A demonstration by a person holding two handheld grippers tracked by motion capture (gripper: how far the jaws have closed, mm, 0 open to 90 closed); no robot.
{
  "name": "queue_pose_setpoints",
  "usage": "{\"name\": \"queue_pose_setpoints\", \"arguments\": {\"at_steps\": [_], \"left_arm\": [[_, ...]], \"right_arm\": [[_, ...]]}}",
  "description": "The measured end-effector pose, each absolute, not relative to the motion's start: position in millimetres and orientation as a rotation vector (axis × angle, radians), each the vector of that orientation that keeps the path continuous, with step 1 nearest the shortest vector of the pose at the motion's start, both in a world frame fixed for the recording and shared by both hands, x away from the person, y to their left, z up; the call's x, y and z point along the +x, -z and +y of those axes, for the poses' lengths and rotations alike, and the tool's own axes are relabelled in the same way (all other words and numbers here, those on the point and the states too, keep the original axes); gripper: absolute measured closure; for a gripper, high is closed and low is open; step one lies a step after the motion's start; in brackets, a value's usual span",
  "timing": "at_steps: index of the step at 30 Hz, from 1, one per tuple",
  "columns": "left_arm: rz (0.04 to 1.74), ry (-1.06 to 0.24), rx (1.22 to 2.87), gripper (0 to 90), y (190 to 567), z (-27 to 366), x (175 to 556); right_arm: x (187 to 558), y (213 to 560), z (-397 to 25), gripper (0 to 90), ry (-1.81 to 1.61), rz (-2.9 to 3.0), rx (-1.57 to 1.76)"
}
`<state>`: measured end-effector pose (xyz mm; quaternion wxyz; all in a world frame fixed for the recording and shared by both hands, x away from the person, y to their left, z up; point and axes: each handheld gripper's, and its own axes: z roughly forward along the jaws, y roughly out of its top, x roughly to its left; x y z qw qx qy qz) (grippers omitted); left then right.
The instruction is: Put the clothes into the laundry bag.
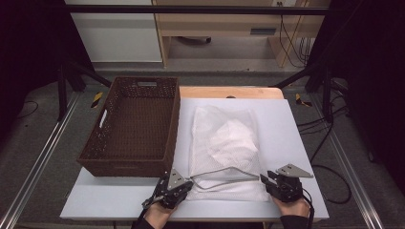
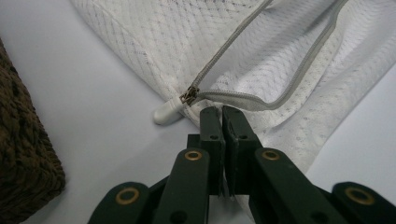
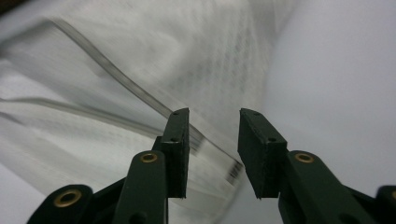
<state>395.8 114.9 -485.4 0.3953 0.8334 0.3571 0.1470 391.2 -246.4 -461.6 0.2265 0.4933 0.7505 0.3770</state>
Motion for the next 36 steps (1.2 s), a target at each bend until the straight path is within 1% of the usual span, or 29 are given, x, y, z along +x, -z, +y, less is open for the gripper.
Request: {"name": "queue_pose_setpoints", "arguments": {"at_steps": [3, 5, 7, 8, 10, 13, 17, 22, 27, 28, 30, 31, 32, 33, 34, 35, 36], "left_arm": [[0.909, -0.378, 2.11, 85.5, 485, 115, 396], [0.903, -0.388, 2.105, 86.2, 484, 115, 396], [0.902, -0.39, 2.107, 86.5, 484, 116, 397], [0.903, -0.389, 2.107, 86.5, 484, 116, 397], [0.902, -0.389, 2.106, 86.6, 484, 116, 396], [0.894, -0.389, 2.106, 86.6, 482, 117, 395], [0.892, -0.381, 2.093, 86.7, 480, 120, 395], [0.893, -0.381, 2.092, 86.8, 480, 120, 395], [0.89, -0.378, 2.098, 86.8, 481, 121, 395], [0.892, -0.373, 2.096, 86.7, 482, 121, 396], [0.893, -0.372, 2.096, 86.2, 483, 121, 396], [0.897, -0.369, 2.089, 86.1, 482, 122, 396], [0.895, -0.369, 2.088, 86.1, 482, 122, 396], [0.895, -0.369, 2.088, 86.1, 482, 122, 396], [0.894, -0.37, 2.087, 86.1, 482, 122, 396], [0.894, -0.373, 2.088, 86.1, 482, 122, 396], [0.894, -0.373, 2.088, 86.1, 482, 122, 396]], "right_arm": [[387, 451, -233, 61.3, -1.135, 2.069, 1.294], [385, 446, -219, 63.2, -1.174, 2.099, 1.237], [384, 443, -204, 68.9, -1.203, 2.142, 1.197], [385, 443, -197, 74.5, -1.21, 2.167, 1.183], [390, 446, -182, 82.6, -1.221, 2.22, 1.195], [404, 456, -165, 89.7, -1.155, 2.262, 1.188], [426, 471, -150, 90.0, -1.057, 2.28, 1.23], [445, 481, -139, 90.0, -0.973, 2.213, 1.227], [451, 484, -142, 90.0, -0.967, 2.159, 1.231], [449, 484, -141, 87.5, -0.965, 2.158, 1.223], [443, 481, -142, 79.8, -0.977, 2.166, 1.213], [433, 475, -148, 77.0, -1.015, 2.174, 1.197], [429, 473, -150, 75.1, -1.032, 2.174, 1.198], [429, 473, -150, 75.1, -1.032, 2.174, 1.198], [415, 465, -160, 72.3, -1.105, 2.158, 1.185], [410, 462, -164, 71.1, -1.125, 2.155, 1.183], [410, 462, -164, 71.1, -1.125, 2.155, 1.183]]}}
